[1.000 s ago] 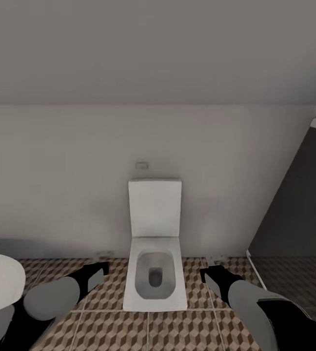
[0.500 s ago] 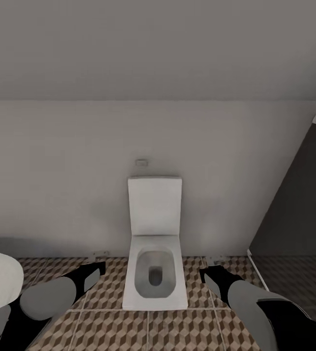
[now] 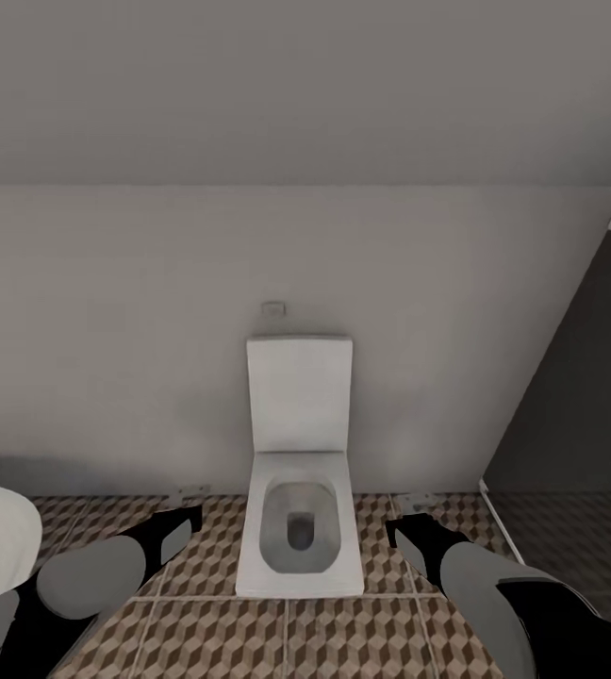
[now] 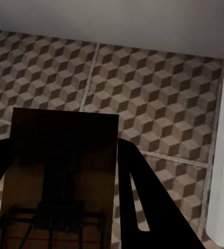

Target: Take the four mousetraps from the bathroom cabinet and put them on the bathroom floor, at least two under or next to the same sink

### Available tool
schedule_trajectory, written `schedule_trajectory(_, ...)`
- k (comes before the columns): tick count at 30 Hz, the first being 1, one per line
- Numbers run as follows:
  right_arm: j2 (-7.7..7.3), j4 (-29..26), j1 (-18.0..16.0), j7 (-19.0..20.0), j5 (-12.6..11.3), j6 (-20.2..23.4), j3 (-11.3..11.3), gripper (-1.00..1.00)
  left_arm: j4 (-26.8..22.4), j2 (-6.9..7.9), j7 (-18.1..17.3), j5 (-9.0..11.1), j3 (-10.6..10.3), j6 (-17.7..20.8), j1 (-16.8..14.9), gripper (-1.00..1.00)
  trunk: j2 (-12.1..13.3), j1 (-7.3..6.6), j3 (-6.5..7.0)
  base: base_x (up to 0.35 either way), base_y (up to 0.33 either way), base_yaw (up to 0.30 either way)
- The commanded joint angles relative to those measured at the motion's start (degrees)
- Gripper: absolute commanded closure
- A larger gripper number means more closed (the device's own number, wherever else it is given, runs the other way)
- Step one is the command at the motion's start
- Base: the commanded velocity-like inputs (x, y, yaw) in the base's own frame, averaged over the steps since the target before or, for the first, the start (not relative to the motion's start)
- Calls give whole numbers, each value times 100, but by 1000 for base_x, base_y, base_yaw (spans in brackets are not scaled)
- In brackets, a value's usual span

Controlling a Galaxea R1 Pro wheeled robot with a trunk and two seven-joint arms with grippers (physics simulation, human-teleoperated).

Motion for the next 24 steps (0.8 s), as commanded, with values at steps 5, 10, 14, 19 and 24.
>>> schedule_trajectory(5, 6, -10, -2, -1, 51, 52, 0, 100, -17, 4, 15, 25, -47, 11, -8, 100, -206, 110, -96, 0, 0, 0)
schedule_trajectory(10, 8, -10, -1, -1, 51, 52, 0, 100, -17, 4, 16, 25, -47, 4, -8, 100, -406, 220, -186, 0, 0, 0)
schedule_trajectory(14, 9, -10, 5, -1, 51, 52, 0, 100, -17, 4, 19, 25, -47, 3, -8, 100, -567, 308, -257, 0, 0, 0)
schedule_trajectory(19, 8, -10, 7, -1, 51, 52, 0, 100, -17, 4, 22, 25, -47, 1, -8, 100, -767, 418, -347, 0, 0, 0)
schedule_trajectory(24, 10, -10, 7, -1, 51, 52, 0, 100, -17, 4, 24, 25, -47, -4, -8, 100, -968, 528, -437, 0, 0, 0)
